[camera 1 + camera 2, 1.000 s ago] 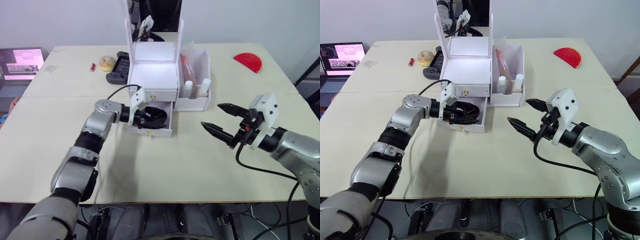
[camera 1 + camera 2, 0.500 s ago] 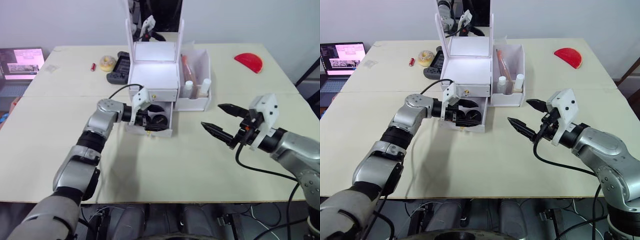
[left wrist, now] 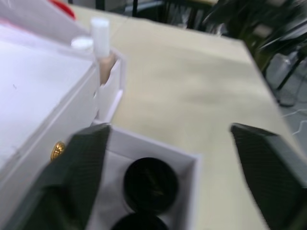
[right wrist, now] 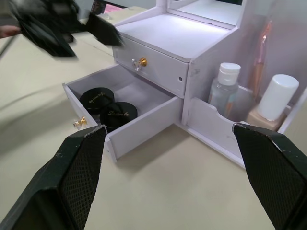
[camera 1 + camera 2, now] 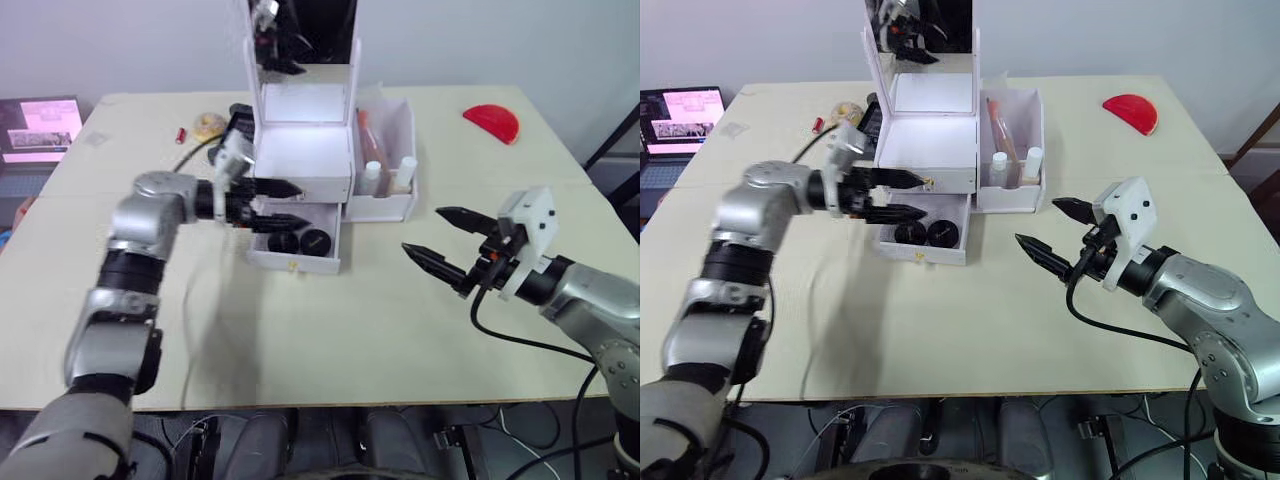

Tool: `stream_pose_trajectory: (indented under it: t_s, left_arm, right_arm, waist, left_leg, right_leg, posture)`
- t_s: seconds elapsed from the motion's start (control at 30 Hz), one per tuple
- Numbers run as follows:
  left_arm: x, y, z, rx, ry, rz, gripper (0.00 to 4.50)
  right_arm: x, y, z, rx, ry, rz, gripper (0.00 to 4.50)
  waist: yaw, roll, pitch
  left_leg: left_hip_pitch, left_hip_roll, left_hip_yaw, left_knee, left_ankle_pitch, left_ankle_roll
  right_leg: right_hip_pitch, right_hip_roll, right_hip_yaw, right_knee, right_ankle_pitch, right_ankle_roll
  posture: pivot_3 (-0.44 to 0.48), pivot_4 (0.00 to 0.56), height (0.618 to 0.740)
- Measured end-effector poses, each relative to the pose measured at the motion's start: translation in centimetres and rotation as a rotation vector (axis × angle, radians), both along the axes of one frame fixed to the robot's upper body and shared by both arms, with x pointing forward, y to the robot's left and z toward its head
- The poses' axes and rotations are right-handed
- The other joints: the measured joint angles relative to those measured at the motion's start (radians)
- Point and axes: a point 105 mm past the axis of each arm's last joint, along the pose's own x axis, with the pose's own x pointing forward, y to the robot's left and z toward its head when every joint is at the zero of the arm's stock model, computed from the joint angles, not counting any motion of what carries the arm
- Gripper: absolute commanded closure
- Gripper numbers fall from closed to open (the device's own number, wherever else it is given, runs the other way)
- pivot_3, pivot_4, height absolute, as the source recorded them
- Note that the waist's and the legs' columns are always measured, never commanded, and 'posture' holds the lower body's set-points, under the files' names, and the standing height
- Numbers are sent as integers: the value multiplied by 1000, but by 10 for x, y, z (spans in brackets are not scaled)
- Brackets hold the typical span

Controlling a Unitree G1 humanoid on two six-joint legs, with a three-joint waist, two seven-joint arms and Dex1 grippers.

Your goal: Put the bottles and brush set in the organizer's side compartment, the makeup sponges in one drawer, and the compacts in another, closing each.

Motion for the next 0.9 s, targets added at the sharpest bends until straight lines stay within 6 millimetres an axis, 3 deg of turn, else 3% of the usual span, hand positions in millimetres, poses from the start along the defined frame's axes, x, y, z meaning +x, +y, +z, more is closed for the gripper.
stream_pose_trajectory:
  t_s: [0.17, 0.3, 0.57, 0.9]
  left_arm:
    - [-31, 28, -42, 97, 146, 19, 4447]
    - [-37, 32, -65, 170, 135, 65, 4447]
    - [-26, 13, -89, 234, 42, 130, 4447]
    - [35, -9, -83, 169, -73, 349, 4447]
  right_arm:
    - [-1, -8, 0, -5, 7, -9, 0]
    - [2, -13, 5, -20, -1, -1, 0]
    - [7, -20, 14, -33, -26, 3, 0]
    - [9, -17, 18, -32, -41, 5, 0]
  waist:
    - [-1, 0, 0]
    - [14, 0, 0]
    - [24, 0, 0]
    - [24, 0, 0]
  left_leg:
    - [0, 0, 0, 0, 0, 0]
    - [0, 0, 0, 0, 0, 0]
    - [0, -1, 0, 0, 0, 0]
    - [0, -1, 1, 1, 0, 0]
  right_leg:
    - [0, 0, 1, 0, 0, 0]
    - [1, -1, 1, -1, 0, 0]
    - [1, -2, 0, -1, 0, 0]
    - [1, -2, -1, -1, 0, 0]
  posture:
    - [0, 150, 740]
    - [0, 150, 740]
    - [0, 150, 740]
    - [0, 150, 740]
